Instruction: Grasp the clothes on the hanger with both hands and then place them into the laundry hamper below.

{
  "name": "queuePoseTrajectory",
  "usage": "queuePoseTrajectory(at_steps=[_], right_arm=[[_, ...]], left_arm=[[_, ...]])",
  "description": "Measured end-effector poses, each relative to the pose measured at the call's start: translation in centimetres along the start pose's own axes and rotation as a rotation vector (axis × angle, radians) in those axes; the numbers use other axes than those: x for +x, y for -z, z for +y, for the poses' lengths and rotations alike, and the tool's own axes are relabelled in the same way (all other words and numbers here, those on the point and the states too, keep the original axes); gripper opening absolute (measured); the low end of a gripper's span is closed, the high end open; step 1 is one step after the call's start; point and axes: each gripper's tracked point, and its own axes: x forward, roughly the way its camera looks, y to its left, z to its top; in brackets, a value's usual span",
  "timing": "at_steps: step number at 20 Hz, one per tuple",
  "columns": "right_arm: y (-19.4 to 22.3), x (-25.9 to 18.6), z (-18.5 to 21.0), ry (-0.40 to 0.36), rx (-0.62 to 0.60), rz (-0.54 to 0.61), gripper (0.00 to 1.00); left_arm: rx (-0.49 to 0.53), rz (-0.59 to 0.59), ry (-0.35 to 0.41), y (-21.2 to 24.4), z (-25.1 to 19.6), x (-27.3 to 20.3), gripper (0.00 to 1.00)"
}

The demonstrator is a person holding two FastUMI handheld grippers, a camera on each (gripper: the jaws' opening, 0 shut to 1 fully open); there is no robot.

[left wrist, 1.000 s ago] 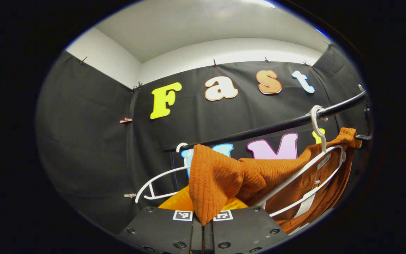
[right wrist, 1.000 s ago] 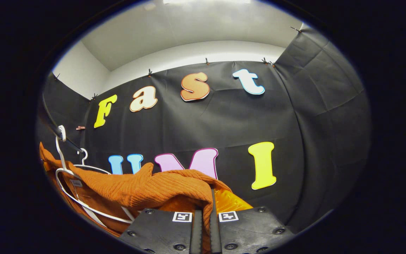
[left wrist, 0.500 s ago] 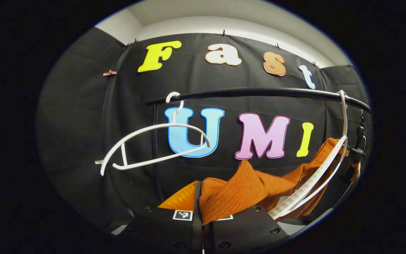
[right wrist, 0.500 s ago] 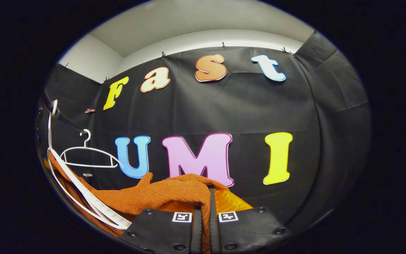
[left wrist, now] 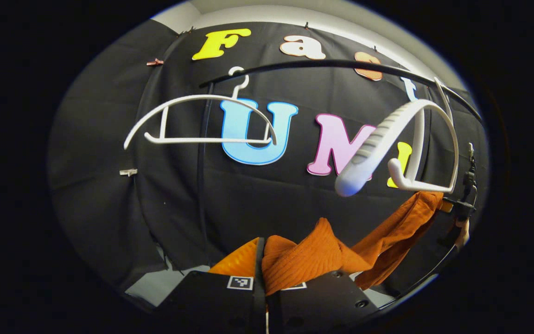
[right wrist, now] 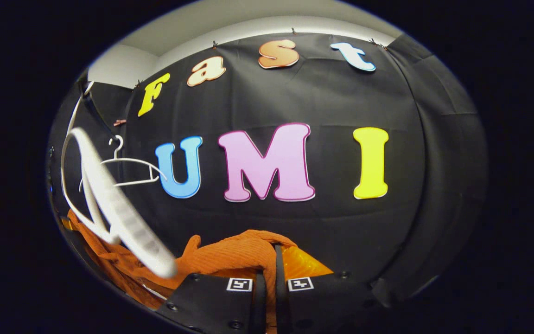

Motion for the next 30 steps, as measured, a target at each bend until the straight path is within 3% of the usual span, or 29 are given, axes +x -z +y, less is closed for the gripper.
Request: queuePoseTrajectory(at_steps=[9,10,11,21,30], right_arm=[[6.4,-5.0,7.2,-0.076,0.052,0.151,0.13],[6.9,-5.4,8.3,-0.086,0.040,0.167,0.09],[7.6,-5.7,9.2,-0.091,0.027,0.183,0.13],[12.2,-8.5,20.9,-0.294,0.151,0.326,0.13],[17.7,-9.5,21.3,-0.281,0.131,0.525,0.17]], left_arm=[[-0.085,0.095,0.036,5.6,-4.5,-2.9,0.07],[-0.076,0.108,0.040,6.3,-5.2,-3.0,0.07],[-0.069,0.122,0.041,6.8,-5.7,-2.9,0.08],[-0.093,0.162,0.127,8.2,-12.4,-1.0,0.08],[-0.087,0.307,0.102,12.1,-13.1,-0.5,0.10]])
